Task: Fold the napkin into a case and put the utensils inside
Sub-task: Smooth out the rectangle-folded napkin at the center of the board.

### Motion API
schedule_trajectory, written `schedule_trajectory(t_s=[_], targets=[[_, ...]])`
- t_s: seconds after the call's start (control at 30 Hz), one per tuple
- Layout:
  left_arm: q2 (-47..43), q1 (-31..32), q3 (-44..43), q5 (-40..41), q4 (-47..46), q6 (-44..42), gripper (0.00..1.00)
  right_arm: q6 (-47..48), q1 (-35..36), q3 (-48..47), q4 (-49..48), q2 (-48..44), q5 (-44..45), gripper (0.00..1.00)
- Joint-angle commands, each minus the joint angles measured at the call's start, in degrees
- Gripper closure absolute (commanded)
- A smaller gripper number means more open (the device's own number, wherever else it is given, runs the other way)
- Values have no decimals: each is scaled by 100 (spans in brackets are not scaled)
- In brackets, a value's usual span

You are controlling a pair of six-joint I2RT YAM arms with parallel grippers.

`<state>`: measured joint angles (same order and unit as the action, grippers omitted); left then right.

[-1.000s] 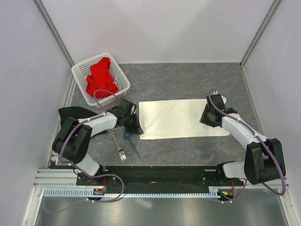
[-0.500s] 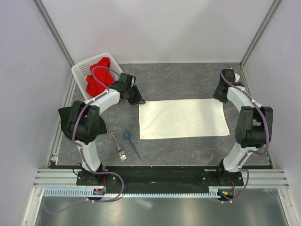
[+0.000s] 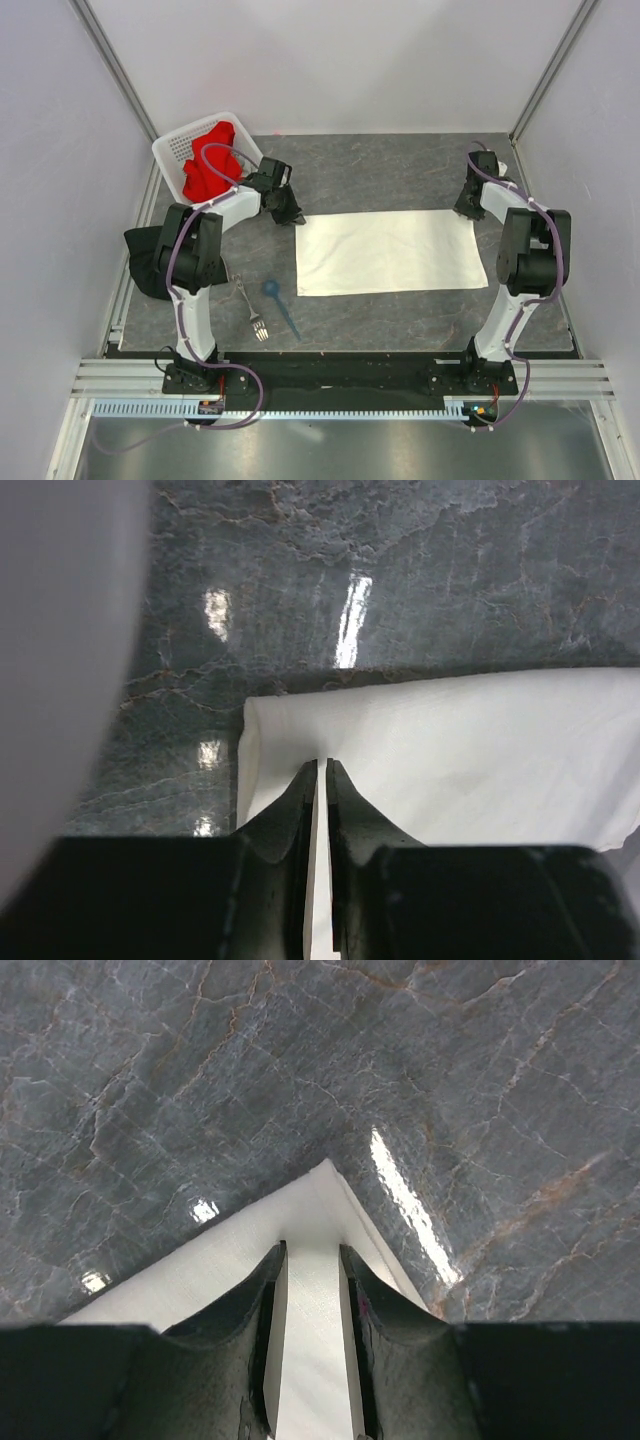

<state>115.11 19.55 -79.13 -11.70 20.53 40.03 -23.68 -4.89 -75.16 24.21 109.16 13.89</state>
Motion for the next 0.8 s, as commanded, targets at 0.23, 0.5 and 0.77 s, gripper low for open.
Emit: schedule_trajectory(t_s=[0.23,0.5,0.77], targets=[[539,-180,-401,283,-15,-268,88,426,-30,-351,-513,422,36,61],[-58,-127,-392,178,65,-321,87,347,-30,-597,215,-18,254,43],[-867,601,-296,-428,100,30,77,303,-486,384,858,-755,-272,18]])
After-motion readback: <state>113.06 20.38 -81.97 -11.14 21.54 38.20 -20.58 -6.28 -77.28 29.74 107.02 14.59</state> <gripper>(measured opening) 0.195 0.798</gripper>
